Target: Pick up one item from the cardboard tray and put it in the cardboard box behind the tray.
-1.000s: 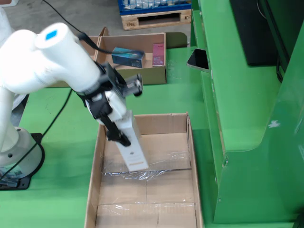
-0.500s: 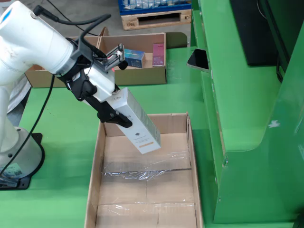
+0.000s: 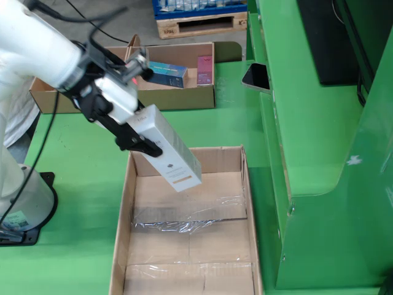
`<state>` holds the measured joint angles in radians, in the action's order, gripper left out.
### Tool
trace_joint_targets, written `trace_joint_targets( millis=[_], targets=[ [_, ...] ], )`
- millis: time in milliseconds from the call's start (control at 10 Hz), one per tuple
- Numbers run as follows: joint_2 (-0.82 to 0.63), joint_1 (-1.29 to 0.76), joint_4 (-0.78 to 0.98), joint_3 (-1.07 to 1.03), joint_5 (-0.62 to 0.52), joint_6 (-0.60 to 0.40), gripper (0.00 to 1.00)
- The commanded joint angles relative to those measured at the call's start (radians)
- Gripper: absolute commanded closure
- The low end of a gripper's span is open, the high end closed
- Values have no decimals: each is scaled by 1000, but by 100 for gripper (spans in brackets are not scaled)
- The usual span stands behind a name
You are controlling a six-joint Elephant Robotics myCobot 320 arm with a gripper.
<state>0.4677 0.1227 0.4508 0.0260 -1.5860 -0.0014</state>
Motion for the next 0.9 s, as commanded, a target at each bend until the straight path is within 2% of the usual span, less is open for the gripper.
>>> trace_joint_targets(
  millis=[0, 800],
  targets=[
    [-70, 21, -4, -26, 15, 12, 100],
    [-171, 70, 3, -26, 50, 37, 100]
  ],
)
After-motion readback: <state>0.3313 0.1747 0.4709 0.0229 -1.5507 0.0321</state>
